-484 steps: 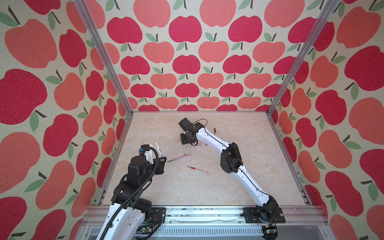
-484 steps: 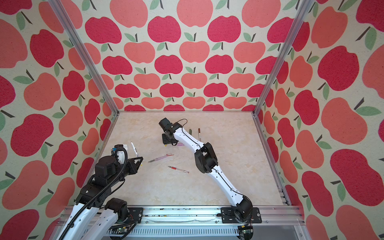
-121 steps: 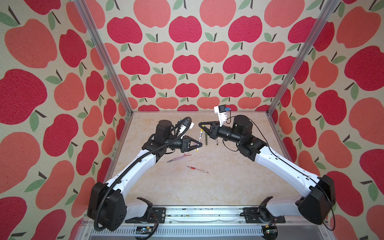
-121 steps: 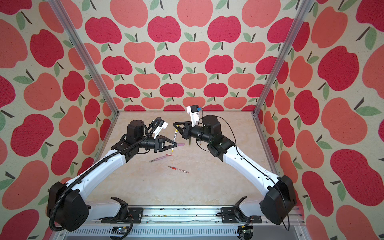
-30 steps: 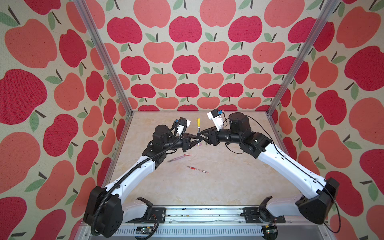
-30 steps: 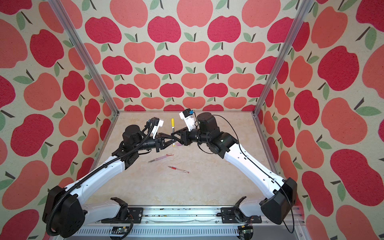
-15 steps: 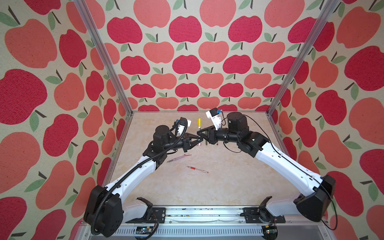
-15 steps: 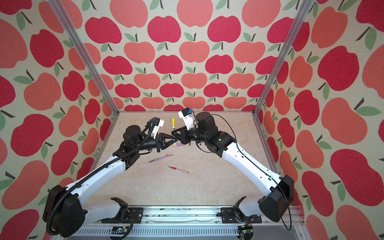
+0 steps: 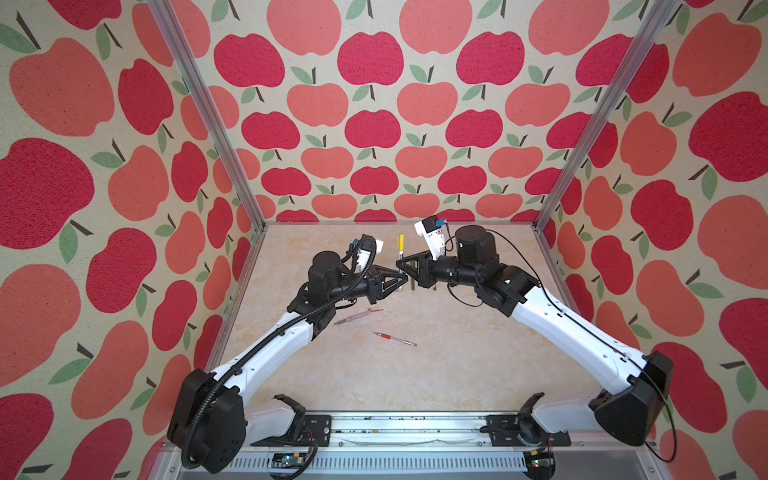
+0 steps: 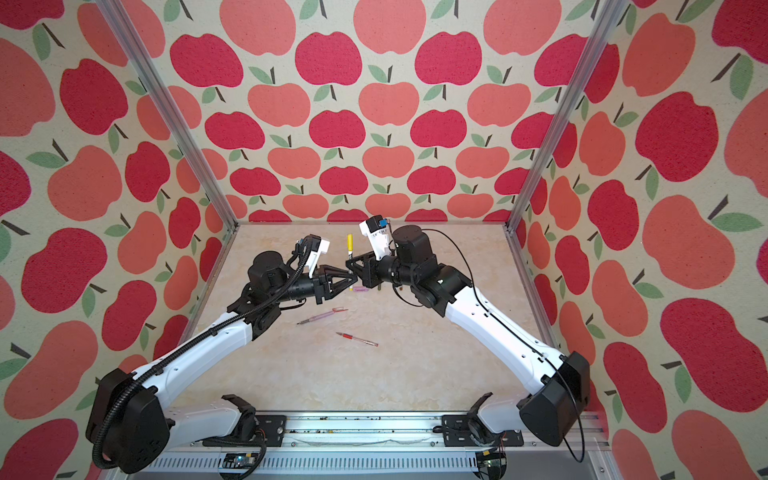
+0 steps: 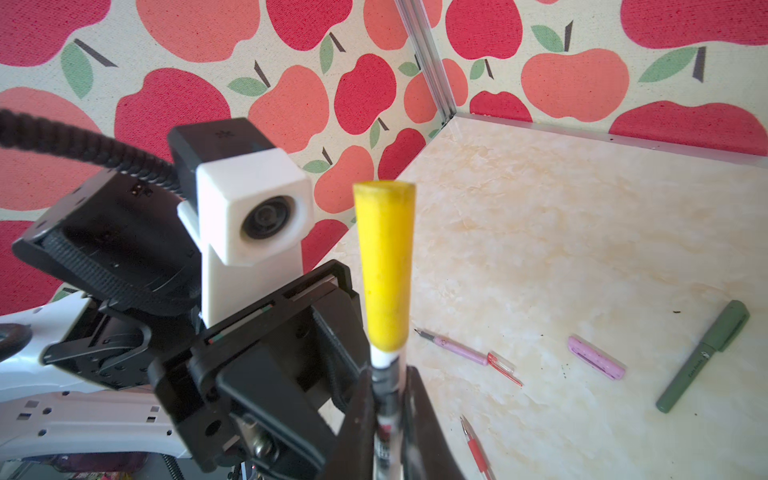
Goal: Insert the pens into the pen caps
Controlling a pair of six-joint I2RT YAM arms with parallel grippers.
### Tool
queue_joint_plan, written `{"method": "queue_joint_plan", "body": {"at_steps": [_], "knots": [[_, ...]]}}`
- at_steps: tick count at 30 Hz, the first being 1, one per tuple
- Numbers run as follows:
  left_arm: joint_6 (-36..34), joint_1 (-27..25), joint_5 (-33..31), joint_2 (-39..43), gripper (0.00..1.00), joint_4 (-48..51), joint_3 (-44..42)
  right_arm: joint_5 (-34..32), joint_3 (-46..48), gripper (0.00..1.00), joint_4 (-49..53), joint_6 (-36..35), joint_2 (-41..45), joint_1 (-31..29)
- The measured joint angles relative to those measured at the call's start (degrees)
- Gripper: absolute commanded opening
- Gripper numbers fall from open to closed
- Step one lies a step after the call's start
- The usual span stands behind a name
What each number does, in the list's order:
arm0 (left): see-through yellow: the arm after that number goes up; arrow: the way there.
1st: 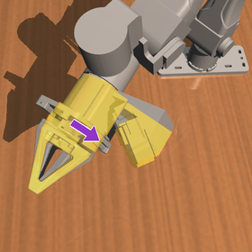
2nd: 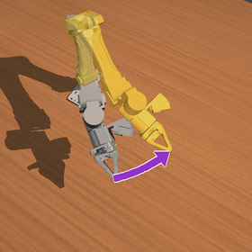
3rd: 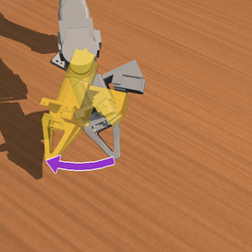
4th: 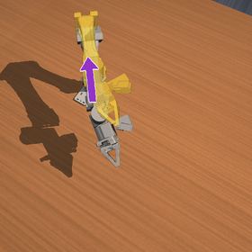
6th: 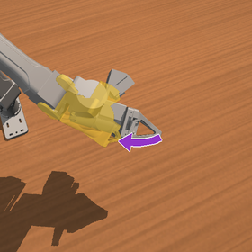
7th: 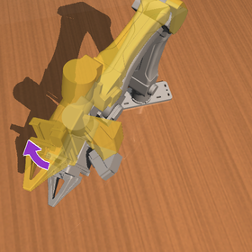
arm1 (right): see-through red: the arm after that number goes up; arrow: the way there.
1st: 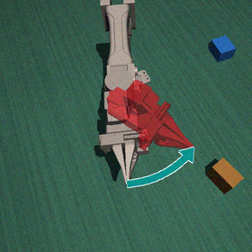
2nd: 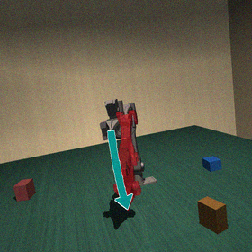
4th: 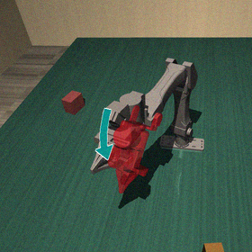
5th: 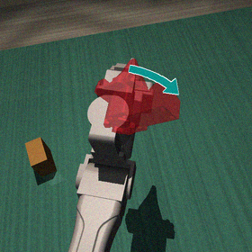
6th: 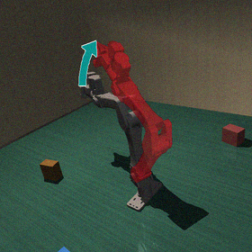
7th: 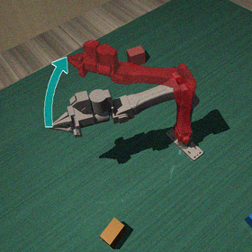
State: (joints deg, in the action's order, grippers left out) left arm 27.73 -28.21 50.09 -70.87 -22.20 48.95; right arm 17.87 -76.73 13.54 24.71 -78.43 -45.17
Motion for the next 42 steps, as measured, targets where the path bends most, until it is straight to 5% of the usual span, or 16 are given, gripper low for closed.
{"method": "queue_joint_plan", "body": {"at_steps": [6,19,35,42], "knots": [[-0.8,0.4,-1.2,2.1,0.54,1.0,-2.4,-3.1,0.2,0.02,2.8,0.1,1.6,2.9],[-5.8,2.7,-7.0,7.8,0.60,9.8,-4.5,-8.4,1.0,0.02,17.2,-0.7,0.8,14.3],[-7.8,4.3,-11.8,9.5,1.00,16.1,-4.8,-4.9,-1.6,0.03,21.6,-2.5,-15.7,18.8],[-7.9,4.6,-12.7,9.8,0.99,17.3,-4.8,-8.0,-8.4,0.03,26.9,-4.8,-22.6,20.1]]}}
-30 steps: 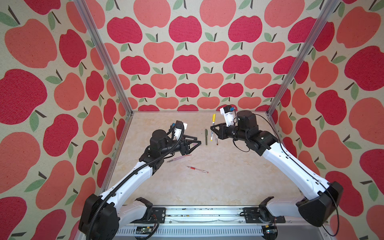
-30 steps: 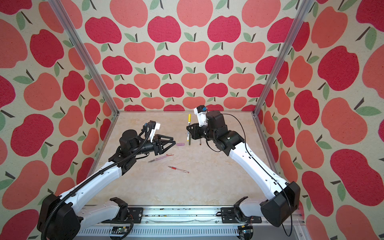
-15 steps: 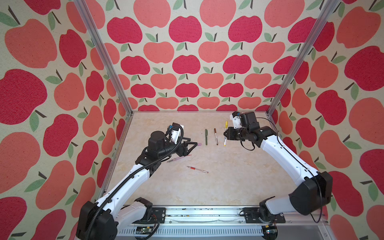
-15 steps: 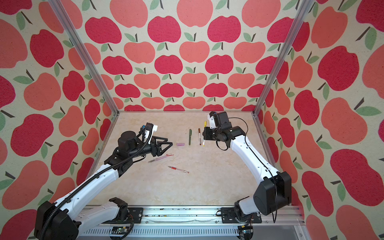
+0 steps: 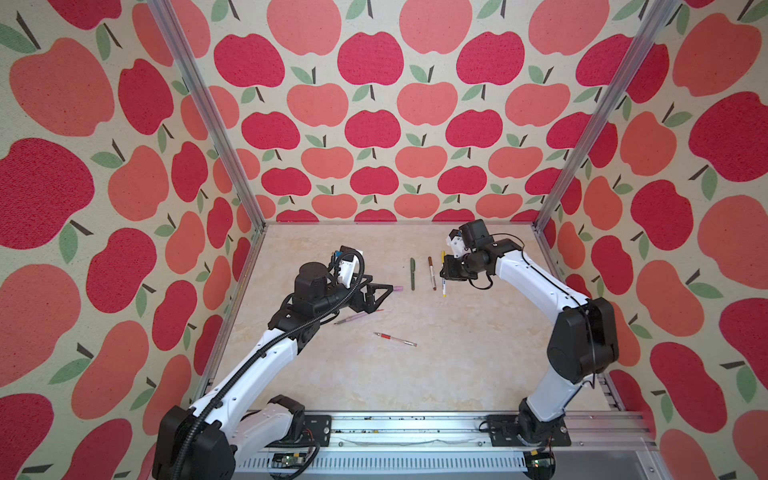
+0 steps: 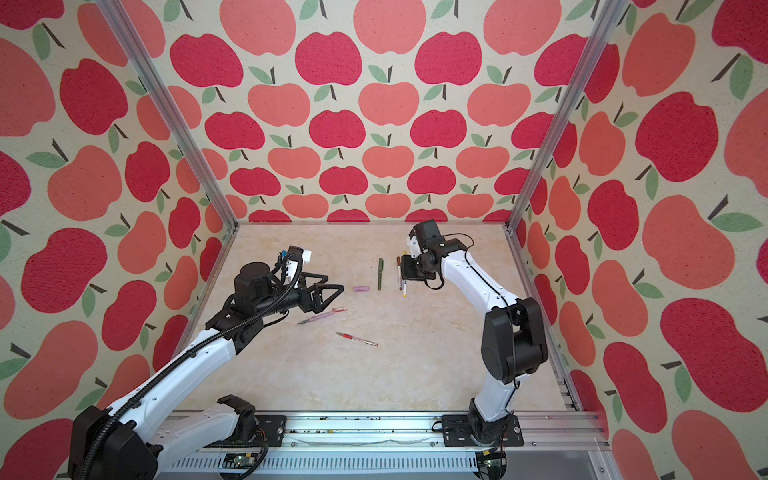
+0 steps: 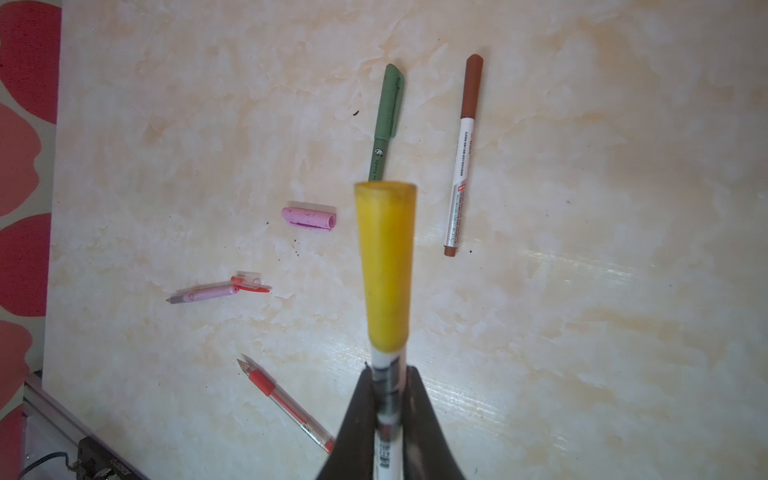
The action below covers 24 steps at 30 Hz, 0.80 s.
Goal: Insert the pens into the pen caps
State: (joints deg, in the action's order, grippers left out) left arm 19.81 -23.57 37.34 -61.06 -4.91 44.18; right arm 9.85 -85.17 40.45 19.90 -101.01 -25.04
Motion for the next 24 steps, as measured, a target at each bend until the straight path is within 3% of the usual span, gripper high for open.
{"method": "queue_joint_plan", "body": {"at_steps": [10,24], "knots": [[0.0,0.1,-0.2,-0.1,0.99,0.0,0.0,-6.9,-5.3,0.02,5.2,-2.8,-11.1,3.1],[0.2,1.0,-0.1,-1.3,0.99,0.0,0.0,-10.1,-15.3,0.02,7.1,-5.4,-20.8,4.4]]}}
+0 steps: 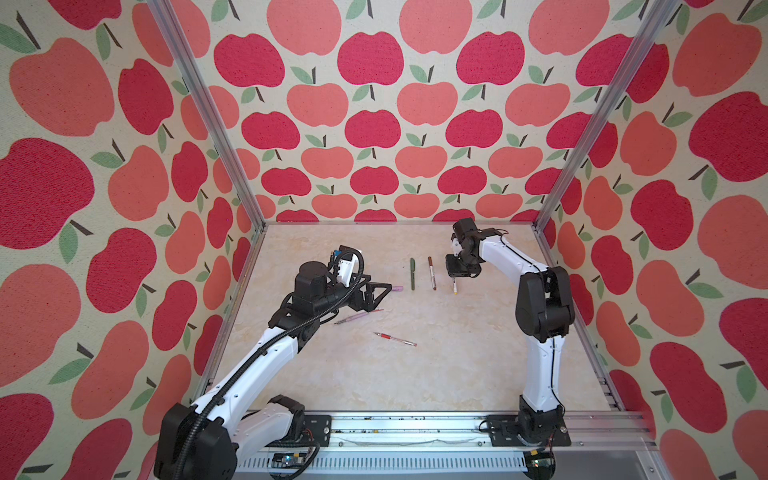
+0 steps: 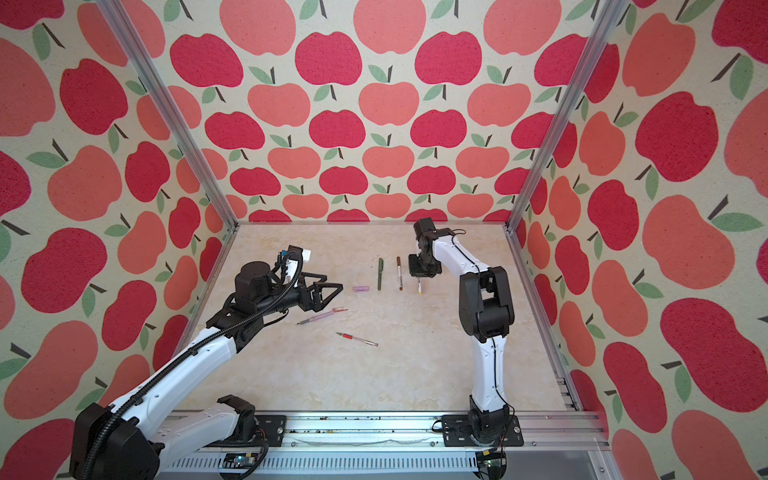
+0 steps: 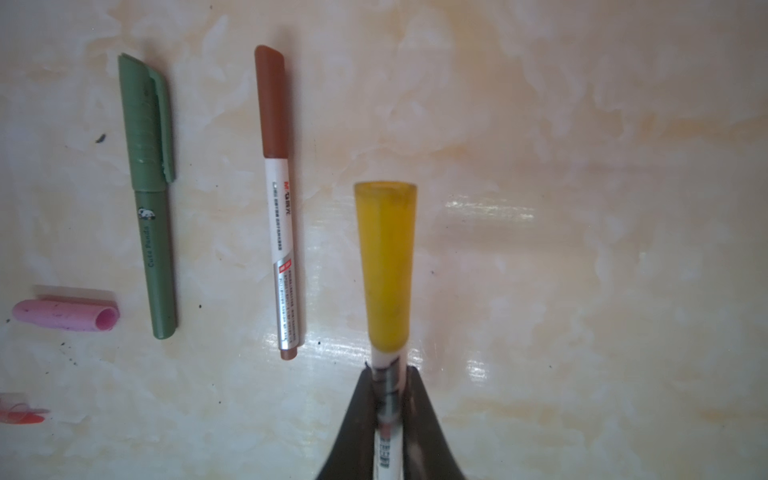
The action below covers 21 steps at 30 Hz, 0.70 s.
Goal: Insert the pens into the pen caps
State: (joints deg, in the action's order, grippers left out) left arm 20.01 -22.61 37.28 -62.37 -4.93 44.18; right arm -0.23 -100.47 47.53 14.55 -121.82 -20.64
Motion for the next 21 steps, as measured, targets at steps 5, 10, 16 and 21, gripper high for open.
{"method": "queue_joint_plan", "body": {"at_steps": [5,10,16,21], "knots": [[0.0,0.1,0.0,-2.1,0.99,0.0,0.0,-0.2,-1.7,0.02,0.0,-0.7,-2.0,0.6],[0.0,0.1,0.0,-2.2,0.99,0.0,0.0,-0.2,-2.7,0.03,-0.1,-1.0,-3.8,0.9],[0.0,0.1,0.0,-2.2,0.99,0.0,0.0,0.2,-2.7,0.03,-0.8,-1.0,-4.8,1.2],[0.2,0.1,0.0,-2.3,0.99,0.0,0.0,0.3,-3.7,0.03,-1.2,-1.0,-5.4,1.5]]}}
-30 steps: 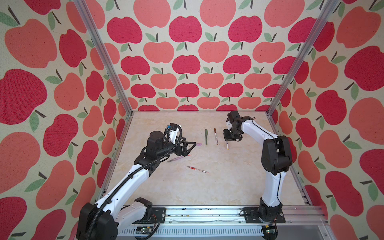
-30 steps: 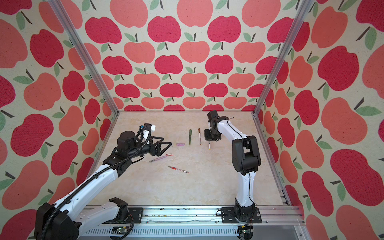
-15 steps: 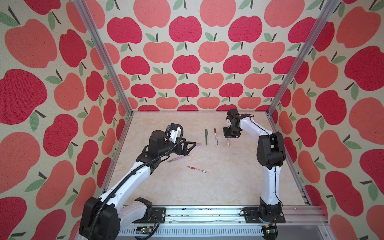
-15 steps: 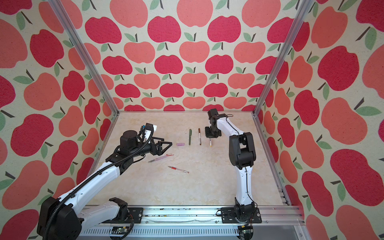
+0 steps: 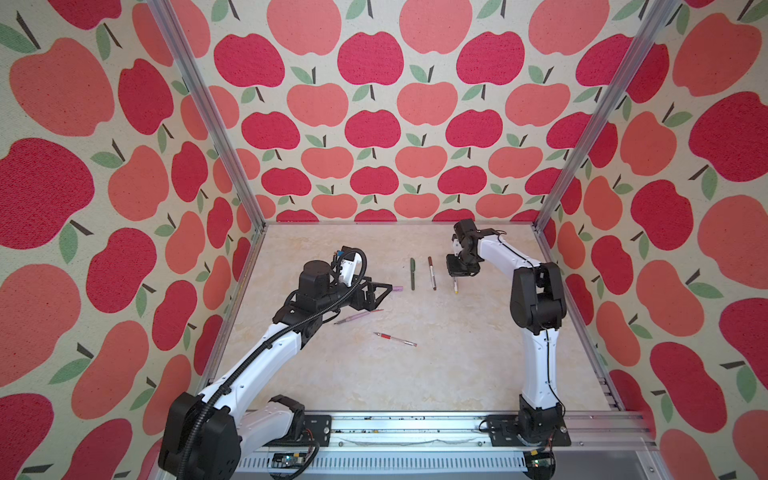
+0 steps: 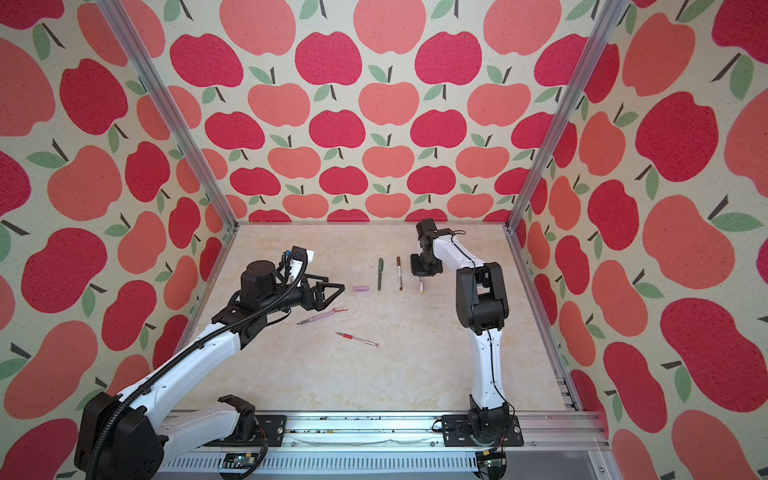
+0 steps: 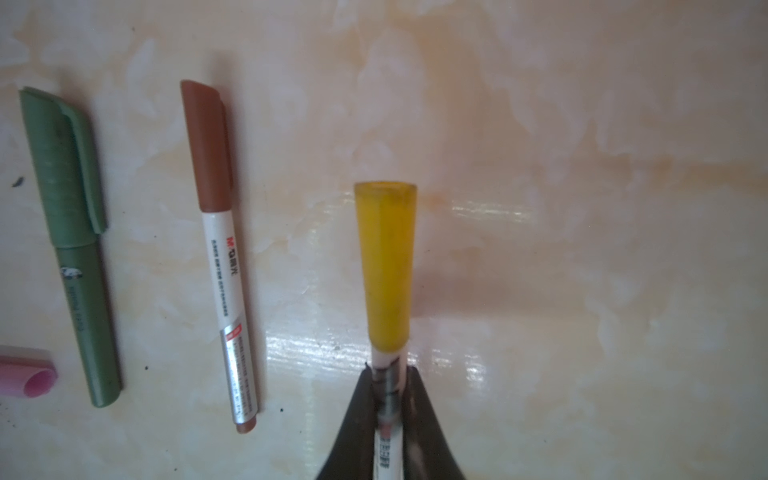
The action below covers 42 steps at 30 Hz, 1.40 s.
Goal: Insert the pens into the pen caps
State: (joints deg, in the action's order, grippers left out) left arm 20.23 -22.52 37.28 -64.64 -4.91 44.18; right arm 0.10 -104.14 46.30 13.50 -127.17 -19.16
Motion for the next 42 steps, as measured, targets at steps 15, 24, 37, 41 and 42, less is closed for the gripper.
{"method": "queue_joint_plan", "body": {"at_steps": [15,24,37,41,42], "knots": [[0.0,0.0,0.0,-0.3,0.99,0.0,0.0,0.4,-2.1,0.05,-0.5,0.0,-2.7,0.6],[0.3,0.0,0.0,-0.3,0.99,0.0,0.0,0.4,-2.6,0.11,-2.1,0.0,-3.4,1.0],[0.4,0.0,0.0,-0.3,0.99,0.0,0.0,0.4,-3.7,0.11,-3.5,0.1,-5.3,1.0],[0.4,0.0,0.0,-0.3,0.99,0.0,0.0,0.4,-3.7,0.14,-3.5,0.1,-5.3,1.0],[0.4,0.0,0.0,-0.3,0.99,0.0,0.0,0.4,-3.7,0.15,-3.5,0.1,-5.3,1.0]]}}
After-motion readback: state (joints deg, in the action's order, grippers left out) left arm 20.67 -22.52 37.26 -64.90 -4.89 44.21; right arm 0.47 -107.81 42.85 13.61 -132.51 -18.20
